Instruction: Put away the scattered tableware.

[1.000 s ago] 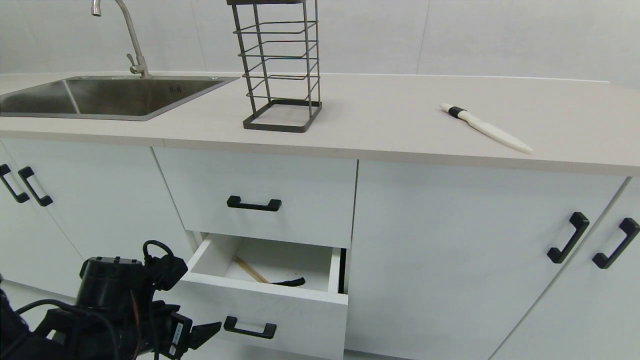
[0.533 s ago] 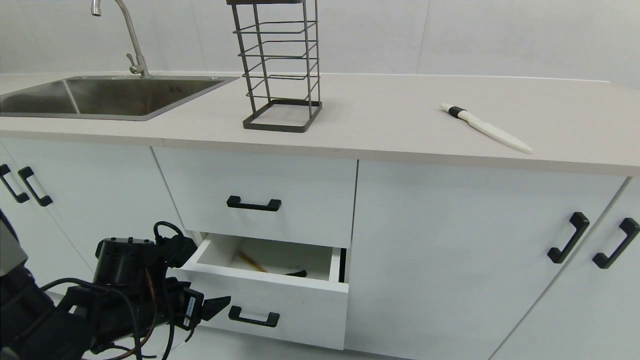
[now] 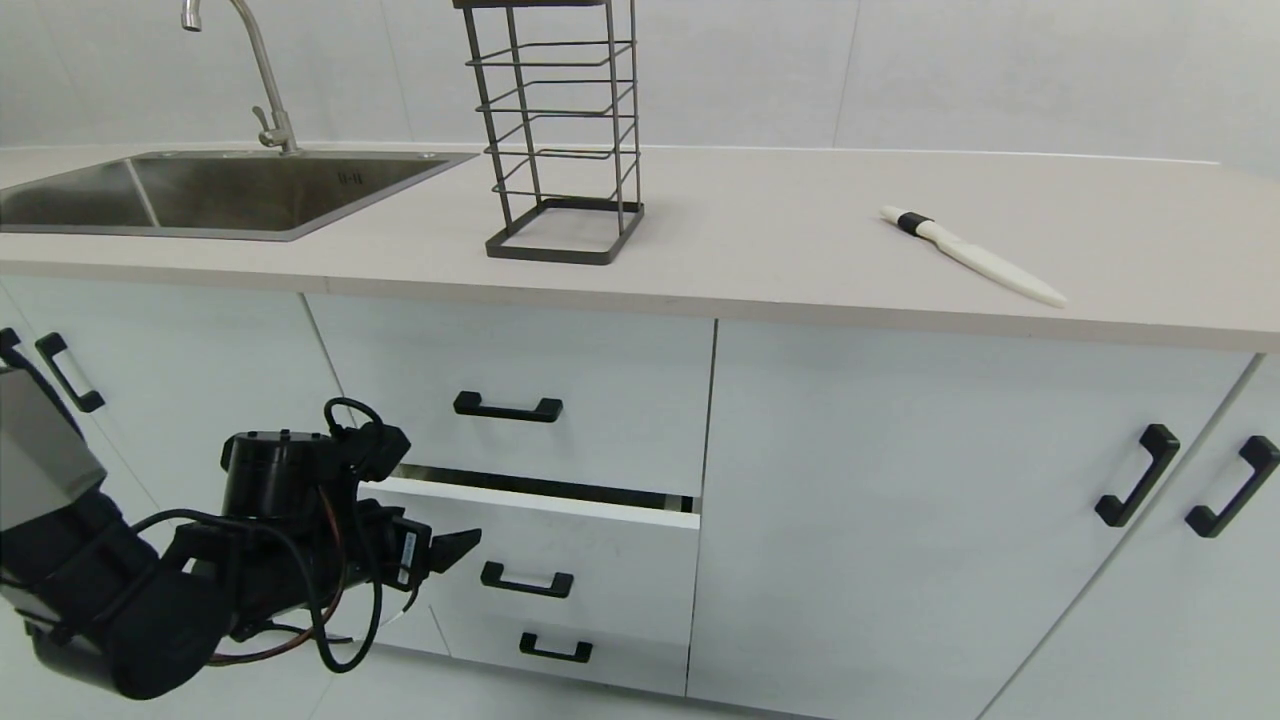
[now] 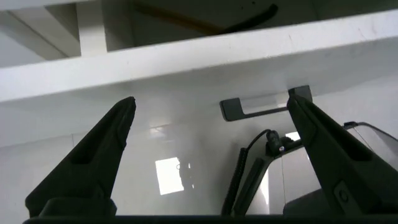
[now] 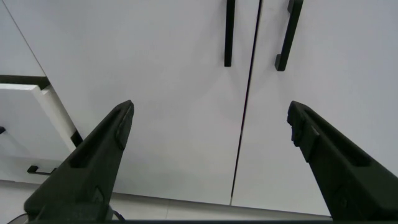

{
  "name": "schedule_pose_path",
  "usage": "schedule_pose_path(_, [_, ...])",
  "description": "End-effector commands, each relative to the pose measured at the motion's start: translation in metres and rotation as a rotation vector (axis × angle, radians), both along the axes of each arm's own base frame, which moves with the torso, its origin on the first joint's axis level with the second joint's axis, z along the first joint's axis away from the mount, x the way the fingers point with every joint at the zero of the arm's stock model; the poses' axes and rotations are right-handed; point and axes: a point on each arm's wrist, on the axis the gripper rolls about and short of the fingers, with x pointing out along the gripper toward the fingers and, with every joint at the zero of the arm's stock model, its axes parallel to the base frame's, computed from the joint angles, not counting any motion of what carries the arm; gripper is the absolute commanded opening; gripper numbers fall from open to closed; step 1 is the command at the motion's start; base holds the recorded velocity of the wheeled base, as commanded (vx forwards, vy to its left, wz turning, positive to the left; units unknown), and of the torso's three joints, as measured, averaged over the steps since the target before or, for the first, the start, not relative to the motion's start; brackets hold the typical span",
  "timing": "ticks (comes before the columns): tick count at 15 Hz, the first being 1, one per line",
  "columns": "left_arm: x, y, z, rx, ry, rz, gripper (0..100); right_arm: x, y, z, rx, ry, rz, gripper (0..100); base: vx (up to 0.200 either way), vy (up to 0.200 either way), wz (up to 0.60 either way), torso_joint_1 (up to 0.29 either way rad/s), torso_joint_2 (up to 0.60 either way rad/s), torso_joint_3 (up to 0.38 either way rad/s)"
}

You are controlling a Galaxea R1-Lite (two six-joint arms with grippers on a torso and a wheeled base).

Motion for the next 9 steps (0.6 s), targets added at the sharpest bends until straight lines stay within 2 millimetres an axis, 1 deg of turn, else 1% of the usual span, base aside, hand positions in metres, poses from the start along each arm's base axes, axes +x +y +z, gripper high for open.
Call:
schedule_pose_path(1, [0.008,-0.003,-0.004,-0.001,0.004,-0.003,100,0.000,0.000,0.000,0.000,0.002,0.000,100,0.000,0.000,0.00,0.000,0.00,0.000])
schedule_pose_path(2, [0.010,-0.003,-0.005,-0.001,0.004,-0.003,100,0.000,0.000,0.000,0.000,0.002,0.000,100,0.000,0.000,0.00,0.000,0.00,0.000])
schedule_pose_path(5, [0.023,-0.005,-0.005,-0.003,-0.018,-0.002,100,0.000,0.000,0.000,0.000,0.002,0.000,100,0.000,0.000,0.00,0.000,0.00,0.000])
schedule_pose_path(6, [0.024,-0.005,-0.005,-0.004,-0.021,-0.002,100,0.000,0.000,0.000,0.000,0.002,0.000,100,0.000,0.000,0.00,0.000,0.00,0.000])
schedule_pose_path(8, [0.017,-0.005,-0.007,0.002,-0.004,-0.007,100,0.000,0.000,0.000,0.000,0.002,0.000,100,0.000,0.000,0.00,0.000,0.00,0.000])
schedule_pose_path(9, [-0.001,-0.001,-0.008,0.011,0.021,-0.011,100,0.000,0.000,0.000,0.000,0.002,0.000,100,0.000,0.000,0.00,0.000,0.00,0.000])
